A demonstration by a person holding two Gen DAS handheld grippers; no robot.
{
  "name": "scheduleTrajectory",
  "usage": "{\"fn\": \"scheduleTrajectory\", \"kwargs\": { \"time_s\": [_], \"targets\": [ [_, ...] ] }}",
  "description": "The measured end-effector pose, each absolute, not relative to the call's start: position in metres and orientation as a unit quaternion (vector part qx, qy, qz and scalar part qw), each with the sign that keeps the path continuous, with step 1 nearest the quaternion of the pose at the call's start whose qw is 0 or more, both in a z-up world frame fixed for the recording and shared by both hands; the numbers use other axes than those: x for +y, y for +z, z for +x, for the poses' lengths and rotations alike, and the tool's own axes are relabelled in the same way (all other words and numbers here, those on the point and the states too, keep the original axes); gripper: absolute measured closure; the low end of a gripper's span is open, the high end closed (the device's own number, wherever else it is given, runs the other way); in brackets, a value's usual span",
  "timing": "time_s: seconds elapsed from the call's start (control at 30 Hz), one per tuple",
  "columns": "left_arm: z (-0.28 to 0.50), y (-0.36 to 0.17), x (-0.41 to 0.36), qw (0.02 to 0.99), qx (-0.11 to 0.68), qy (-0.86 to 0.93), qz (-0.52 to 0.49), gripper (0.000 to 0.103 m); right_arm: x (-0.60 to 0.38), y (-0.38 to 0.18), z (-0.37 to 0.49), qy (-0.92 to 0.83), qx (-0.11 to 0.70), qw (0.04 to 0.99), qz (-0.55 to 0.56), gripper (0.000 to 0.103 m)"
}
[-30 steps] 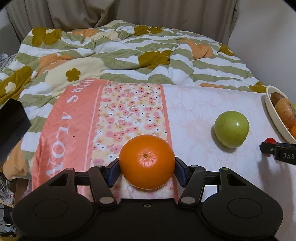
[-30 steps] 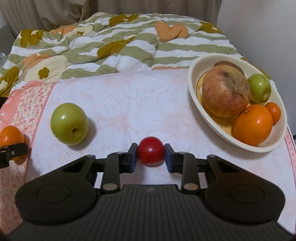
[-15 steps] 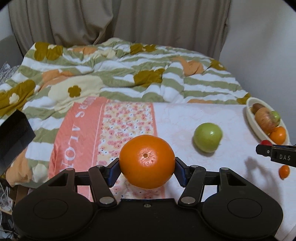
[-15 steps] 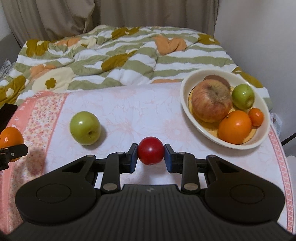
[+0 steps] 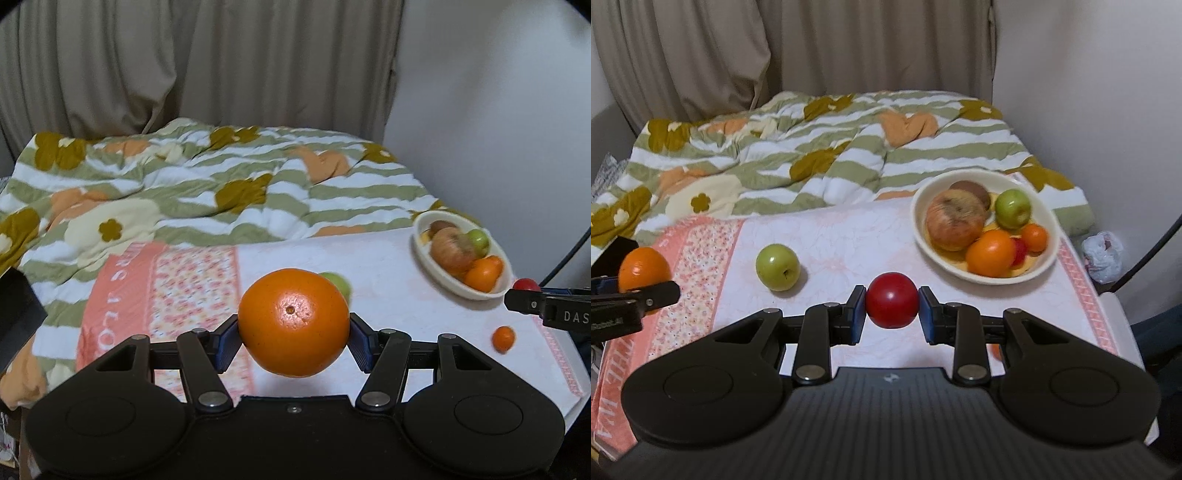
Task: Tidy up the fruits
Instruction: 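Carry the orange and red tomato over the white bowl and lower them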
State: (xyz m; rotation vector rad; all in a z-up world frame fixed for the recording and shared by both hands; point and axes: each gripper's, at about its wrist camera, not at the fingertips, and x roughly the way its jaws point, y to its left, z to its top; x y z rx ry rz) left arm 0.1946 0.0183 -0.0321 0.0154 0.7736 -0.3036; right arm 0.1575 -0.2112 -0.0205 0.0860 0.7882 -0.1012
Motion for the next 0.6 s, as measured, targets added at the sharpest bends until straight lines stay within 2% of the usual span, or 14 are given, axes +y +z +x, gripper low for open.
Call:
{"fn": "scheduleTrajectory", "kwargs": {
  "time_s": [0.2, 0.6],
  "targets": [
    [0.182, -0.016, -0.030, 0.922, 0.356, -0.152, 0.020, 0.039, -0.255, -0.003, 0.140, -0.033, 0.374, 0.925, 0.054, 0.058],
    [0.194, -0.005, -0.148, 0.926, 0.349, -0.146, -0.009, 0.039, -0.367, 0.022, 0.157, 0.023, 0.364, 0.931, -0.004, 0.058]
  ]
}}
